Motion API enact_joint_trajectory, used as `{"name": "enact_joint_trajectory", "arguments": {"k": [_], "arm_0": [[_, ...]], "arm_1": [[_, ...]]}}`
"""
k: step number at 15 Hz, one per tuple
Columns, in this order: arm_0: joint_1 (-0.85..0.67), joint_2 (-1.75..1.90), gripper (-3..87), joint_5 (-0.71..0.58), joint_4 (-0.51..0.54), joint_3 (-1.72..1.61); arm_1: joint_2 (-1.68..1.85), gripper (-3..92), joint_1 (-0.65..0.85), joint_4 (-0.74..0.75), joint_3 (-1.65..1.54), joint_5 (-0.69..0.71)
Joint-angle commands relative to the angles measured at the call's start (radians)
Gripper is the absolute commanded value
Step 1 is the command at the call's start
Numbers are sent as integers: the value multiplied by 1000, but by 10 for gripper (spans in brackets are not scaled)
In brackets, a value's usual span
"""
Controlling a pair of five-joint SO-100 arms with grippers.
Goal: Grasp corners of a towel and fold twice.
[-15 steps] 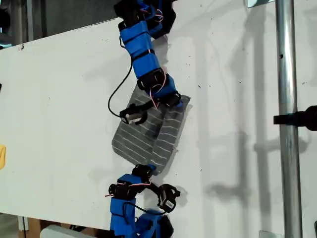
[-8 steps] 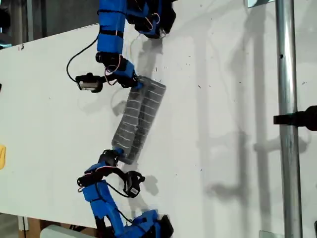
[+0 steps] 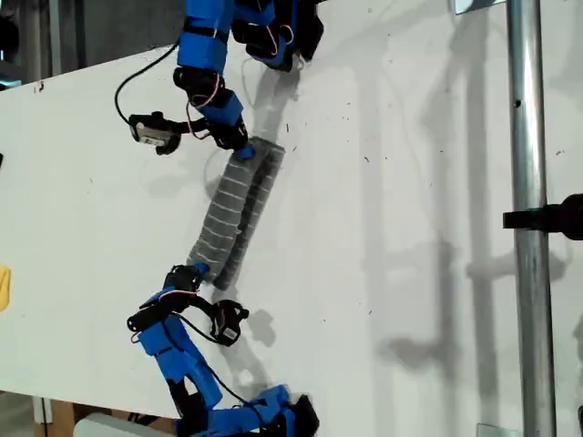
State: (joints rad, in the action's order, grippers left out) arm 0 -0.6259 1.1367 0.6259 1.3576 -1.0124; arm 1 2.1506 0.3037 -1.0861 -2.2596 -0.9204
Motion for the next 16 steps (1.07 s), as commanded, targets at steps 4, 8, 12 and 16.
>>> {"name": "enact_joint_trajectory", "arguments": {"k": [4, 8, 12, 16], "arm_0": [[-98, -153, -17, 2, -75, 60], [-112, -241, -16, 17, -80, 60], [-173, -189, 15, 55, 23, 80], [-202, 14, 198, 0, 247, 98]], "arm_1": [[-25, -2, 5, 202, -173, -60], [-166, -2, -8, 305, -176, -84], [-98, 288, 34, 167, -140, -94], [324, 304, 156, -215, -152, -100]]}}
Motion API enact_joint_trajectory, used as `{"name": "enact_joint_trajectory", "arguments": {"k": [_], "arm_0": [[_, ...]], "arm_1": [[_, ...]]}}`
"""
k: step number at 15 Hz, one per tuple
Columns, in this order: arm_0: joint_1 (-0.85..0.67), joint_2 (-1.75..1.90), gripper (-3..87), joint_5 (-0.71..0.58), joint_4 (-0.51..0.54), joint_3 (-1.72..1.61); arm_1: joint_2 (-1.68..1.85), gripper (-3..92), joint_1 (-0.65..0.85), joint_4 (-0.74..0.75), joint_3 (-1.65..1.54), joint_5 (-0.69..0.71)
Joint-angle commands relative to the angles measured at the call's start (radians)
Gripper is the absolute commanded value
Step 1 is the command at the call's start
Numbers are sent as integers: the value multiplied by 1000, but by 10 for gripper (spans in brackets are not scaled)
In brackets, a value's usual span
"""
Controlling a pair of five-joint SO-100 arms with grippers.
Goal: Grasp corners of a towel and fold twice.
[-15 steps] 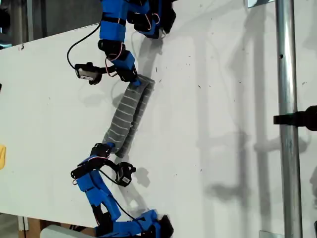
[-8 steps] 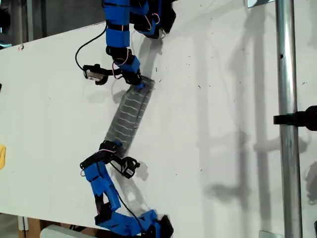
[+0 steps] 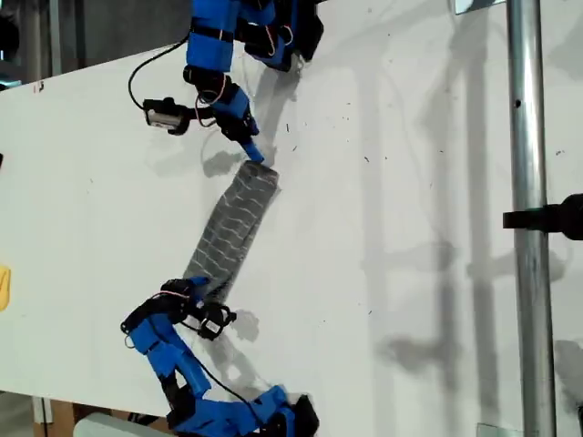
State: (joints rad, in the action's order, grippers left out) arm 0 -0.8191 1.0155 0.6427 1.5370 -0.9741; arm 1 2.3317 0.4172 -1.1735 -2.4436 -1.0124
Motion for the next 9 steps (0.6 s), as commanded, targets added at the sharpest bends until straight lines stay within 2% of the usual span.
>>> {"name": "enact_joint_trajectory", "arguments": {"k": [1, 3, 6, 8, 9], "arm_0": [[-3, 187, 214, -15, 106, 55], [37, 305, 228, -15, 137, 21], [167, 695, 227, 20, 133, -195], [330, 1101, 170, 95, 43, -546], [439, 1338, 98, 175, -31, -765]], "arm_1": [[232, 302, 37, -153, 17, -18], [279, 308, -18, -199, 14, -87], [518, 305, -198, -336, 21, -275], [692, 269, -371, -390, 20, -425], [716, 270, -436, -391, 17, -477]]}}
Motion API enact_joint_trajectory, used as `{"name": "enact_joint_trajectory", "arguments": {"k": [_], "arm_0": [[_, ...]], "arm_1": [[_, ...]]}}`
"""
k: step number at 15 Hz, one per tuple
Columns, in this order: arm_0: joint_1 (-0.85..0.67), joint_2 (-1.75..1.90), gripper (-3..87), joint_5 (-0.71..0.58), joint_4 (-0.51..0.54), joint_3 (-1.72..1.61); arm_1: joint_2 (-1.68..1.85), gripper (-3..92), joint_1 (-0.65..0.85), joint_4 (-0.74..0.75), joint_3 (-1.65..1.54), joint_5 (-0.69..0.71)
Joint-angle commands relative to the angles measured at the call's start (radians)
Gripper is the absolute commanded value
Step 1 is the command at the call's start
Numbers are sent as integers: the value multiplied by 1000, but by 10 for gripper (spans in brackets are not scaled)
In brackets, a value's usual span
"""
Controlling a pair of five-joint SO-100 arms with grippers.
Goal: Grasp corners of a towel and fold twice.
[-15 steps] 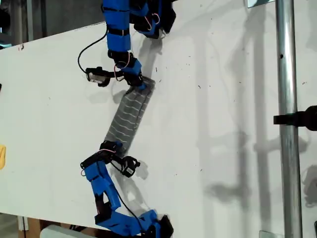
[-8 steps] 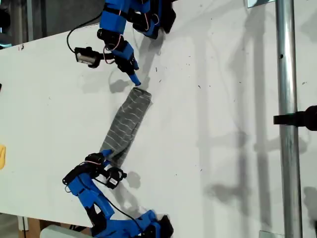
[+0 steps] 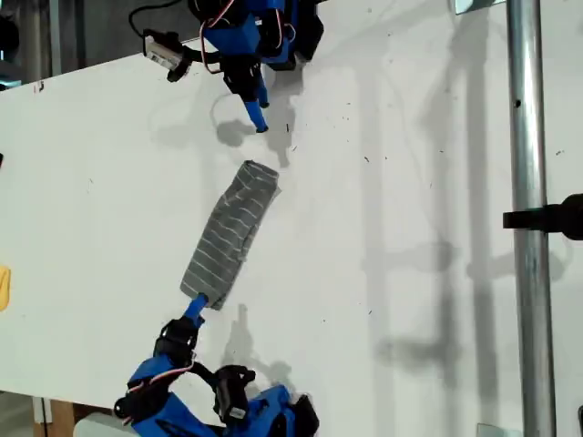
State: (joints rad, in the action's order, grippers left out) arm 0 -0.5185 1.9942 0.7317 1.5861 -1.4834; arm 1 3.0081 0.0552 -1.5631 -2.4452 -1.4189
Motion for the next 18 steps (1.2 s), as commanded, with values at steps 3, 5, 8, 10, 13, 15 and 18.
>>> {"name": "enact_joint_trajectory", "arguments": {"k": [3, 5, 8, 10, 13, 15, 18], "arm_0": [[499, 1045, -26, 411, -321, -942], [712, 1387, -26, 569, -399, -1295], [862, 1482, -26, 750, -344, -1516], [854, 1482, -26, 762, -385, -1586], [844, 1482, -26, 811, -324, -1637], [841, 1482, -26, 819, -310, -1637], [836, 1482, -26, 833, -311, -1637]], "arm_1": [[21, 318, -106, -18, 2, -112], [-21, 364, -81, -23, -6, -120], [-80, 397, -66, -21, -18, -135], [-81, 400, -55, -21, -21, -135], [-87, 407, -63, -21, -20, -160], [-115, 423, -66, 3, -35, -199], [-430, 448, -61, 101, 40, -265]]}}
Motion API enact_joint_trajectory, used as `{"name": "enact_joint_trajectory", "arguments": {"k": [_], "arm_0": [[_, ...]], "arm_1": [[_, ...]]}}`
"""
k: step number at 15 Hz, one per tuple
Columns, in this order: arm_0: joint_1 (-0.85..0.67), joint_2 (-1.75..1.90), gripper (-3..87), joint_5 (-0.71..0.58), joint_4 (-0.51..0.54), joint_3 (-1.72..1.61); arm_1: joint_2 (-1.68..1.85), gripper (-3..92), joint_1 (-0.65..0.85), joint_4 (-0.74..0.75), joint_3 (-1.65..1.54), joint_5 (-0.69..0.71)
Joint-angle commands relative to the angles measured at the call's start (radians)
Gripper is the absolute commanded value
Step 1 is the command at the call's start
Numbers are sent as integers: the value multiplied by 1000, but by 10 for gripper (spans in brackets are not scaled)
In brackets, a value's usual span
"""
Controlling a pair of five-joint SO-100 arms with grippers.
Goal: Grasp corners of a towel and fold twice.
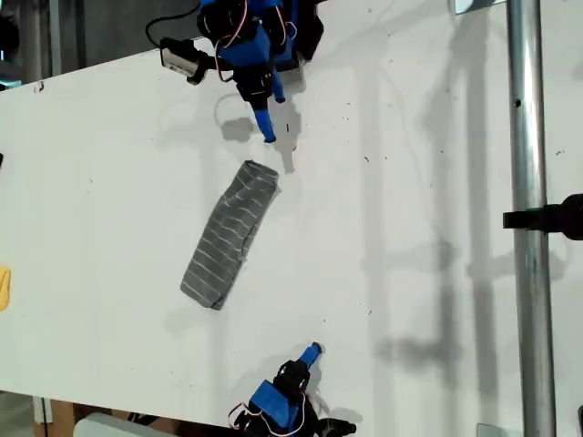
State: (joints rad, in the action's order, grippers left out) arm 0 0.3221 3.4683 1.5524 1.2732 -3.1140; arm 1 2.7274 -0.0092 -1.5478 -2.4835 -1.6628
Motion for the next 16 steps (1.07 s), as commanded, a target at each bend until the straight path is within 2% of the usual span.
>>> {"name": "enact_joint_trajectory", "arguments": {"k": [1, 3, 5, 7, 12, 16], "arm_0": [[-8, 8, -26, 18, 3, -6], [-8, 8, -26, 21, 2, -6], [14, 8, -26, 35, 6, -6], [54, 8, -26, 58, 12, -6], [71, 8, -26, 52, 15, -6], [84, 8, -26, 63, 15, -6]], "arm_1": [[-348, 458, 31, 184, 137, -14], [-779, 474, 100, 359, 325, 0], [-1040, 476, 183, 472, 456, 35], [-1150, 472, 267, 538, 482, 86], [-1200, 465, 436, 549, 494, 210], [-1324, 415, 419, 627, 604, 232]]}}
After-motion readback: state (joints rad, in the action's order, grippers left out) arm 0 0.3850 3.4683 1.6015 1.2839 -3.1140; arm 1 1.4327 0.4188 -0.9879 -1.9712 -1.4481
